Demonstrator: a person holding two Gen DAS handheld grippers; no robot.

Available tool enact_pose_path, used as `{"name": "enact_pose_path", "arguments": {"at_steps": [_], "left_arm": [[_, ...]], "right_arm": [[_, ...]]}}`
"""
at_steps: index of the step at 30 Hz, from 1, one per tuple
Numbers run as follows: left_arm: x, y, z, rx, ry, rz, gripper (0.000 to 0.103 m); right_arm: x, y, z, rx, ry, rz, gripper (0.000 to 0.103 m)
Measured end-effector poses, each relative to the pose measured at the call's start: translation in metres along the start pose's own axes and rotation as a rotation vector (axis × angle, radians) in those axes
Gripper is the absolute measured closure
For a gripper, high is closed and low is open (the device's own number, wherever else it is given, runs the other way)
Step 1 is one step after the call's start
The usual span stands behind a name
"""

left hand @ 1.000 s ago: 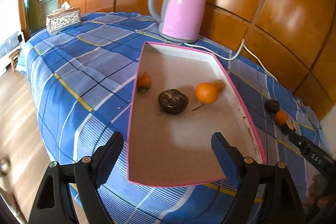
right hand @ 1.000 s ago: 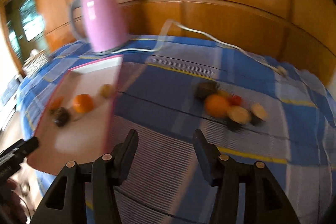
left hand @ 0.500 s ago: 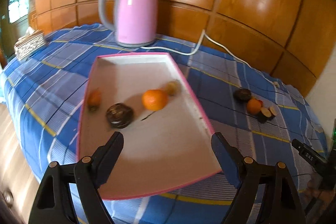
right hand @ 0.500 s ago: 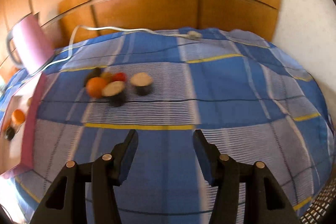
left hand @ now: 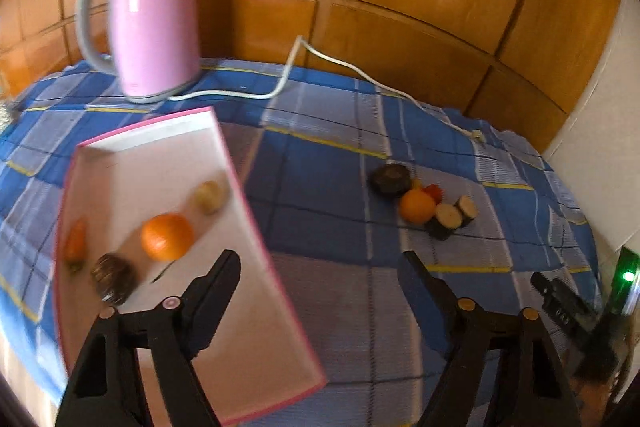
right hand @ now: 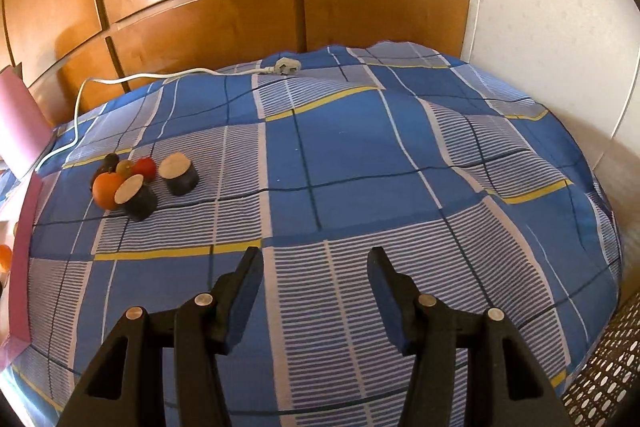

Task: Organize fruits
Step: 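Move the left gripper to the round wooden log slice and grasp it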

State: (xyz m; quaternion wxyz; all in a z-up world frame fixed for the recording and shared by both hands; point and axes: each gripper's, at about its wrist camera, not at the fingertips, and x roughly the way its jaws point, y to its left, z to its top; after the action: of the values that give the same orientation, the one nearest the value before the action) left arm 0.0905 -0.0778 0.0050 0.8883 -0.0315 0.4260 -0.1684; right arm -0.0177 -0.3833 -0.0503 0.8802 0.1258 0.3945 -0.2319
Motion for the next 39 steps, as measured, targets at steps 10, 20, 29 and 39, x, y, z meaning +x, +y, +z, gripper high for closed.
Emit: {"name": "enact_pose_path", "arguments": {"at_steps": [10,20,29,39], "left_arm": [[0.041,-0.056,0.026,0.138,0.051,-0.105,0.035],[0.086,-0.132,0.027,0.471,0.132,-0.207,0.043],[0.124,-0.183,0.033,0.621,0.167,-0.226,0.043],[0.156,-0.204,0.030,0.666,0.196,-0.182,0.064]], "right_arm": [[0.004,-0.018,0.000,0.034,0.004,-0.038,0.048],[0.008,-0.026,-0.002,0.047,0.018,-0.025,0.048],[0.011,-0.032,-0.002,0.062,0.026,-0.017,0.048],[0.014,-0.045,-0.007,0.127,0.021,-0.077,0.048]]}}
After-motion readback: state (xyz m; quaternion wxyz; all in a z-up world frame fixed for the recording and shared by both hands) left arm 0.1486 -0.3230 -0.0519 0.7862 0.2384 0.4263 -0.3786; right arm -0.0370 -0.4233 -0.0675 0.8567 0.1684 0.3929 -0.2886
